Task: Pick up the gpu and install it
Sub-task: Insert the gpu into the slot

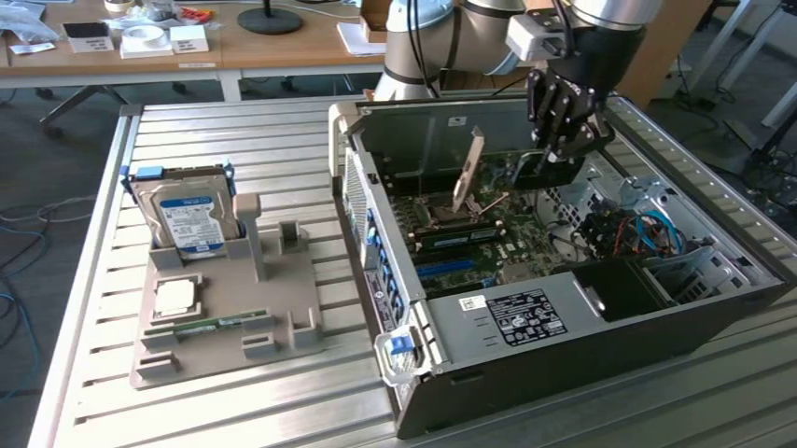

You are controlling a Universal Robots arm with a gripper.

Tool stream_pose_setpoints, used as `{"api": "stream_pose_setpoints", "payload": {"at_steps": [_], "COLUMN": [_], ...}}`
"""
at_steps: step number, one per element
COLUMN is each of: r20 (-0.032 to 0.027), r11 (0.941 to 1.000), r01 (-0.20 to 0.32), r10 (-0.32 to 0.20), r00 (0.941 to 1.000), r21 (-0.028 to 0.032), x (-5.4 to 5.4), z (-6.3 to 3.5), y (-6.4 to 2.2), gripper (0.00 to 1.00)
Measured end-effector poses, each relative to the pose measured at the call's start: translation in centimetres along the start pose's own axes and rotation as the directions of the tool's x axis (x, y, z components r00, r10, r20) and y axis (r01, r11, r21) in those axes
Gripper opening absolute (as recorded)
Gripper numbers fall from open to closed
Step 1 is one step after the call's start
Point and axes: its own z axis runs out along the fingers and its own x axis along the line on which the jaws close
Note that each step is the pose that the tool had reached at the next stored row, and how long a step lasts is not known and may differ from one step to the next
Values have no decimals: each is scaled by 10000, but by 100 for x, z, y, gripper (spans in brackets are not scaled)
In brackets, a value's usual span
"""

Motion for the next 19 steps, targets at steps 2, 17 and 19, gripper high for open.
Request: {"api": "stream_pose_setpoints", "payload": {"at_steps": [2, 17, 19], "r20": [0, 8, 9], "r11": [10000, 9998, 9996], "r01": [18, 206, 265], "r10": [-18, -206, -265], "r00": [10000, 9998, 9996], "r21": [0, 20, 34], "x": [0, 1, 2], "z": [1, 29, 38], "y": [7, 63, 74], "gripper": [27, 27, 27]}}
